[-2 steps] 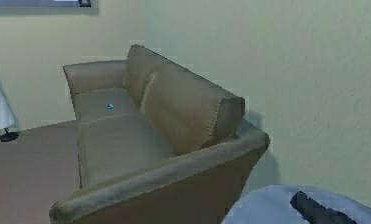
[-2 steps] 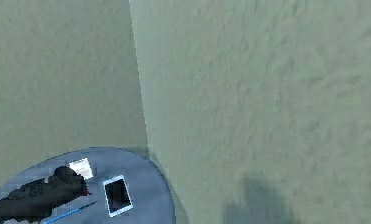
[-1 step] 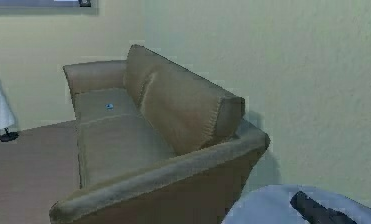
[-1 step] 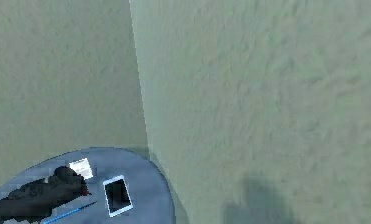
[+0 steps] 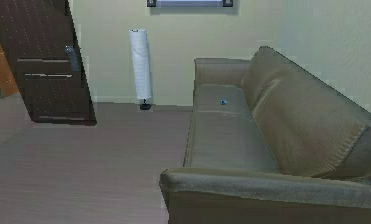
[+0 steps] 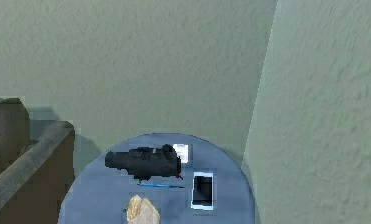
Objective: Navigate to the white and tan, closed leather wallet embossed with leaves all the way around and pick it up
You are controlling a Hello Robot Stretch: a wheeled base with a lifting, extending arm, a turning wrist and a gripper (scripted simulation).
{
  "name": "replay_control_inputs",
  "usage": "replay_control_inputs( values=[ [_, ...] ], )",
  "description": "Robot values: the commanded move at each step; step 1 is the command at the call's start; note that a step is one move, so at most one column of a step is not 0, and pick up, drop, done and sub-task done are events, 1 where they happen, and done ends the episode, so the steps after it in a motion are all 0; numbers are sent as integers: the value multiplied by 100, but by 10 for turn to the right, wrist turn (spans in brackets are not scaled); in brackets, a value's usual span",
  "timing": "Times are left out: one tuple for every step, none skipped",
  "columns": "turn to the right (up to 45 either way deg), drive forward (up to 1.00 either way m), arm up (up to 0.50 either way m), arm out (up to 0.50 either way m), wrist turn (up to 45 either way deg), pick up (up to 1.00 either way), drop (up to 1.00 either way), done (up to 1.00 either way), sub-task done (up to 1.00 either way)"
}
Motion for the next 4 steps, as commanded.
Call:
replay_control_inputs(
  values=[
    [0,0,50,0,0,0,0,0,0],
    [0,0,38,0,0,0,0,0,0],
    [0,0,0,4,0,0,0,0,0],
    [0,0,0,0,450,0,0,0,0]
  ],
)
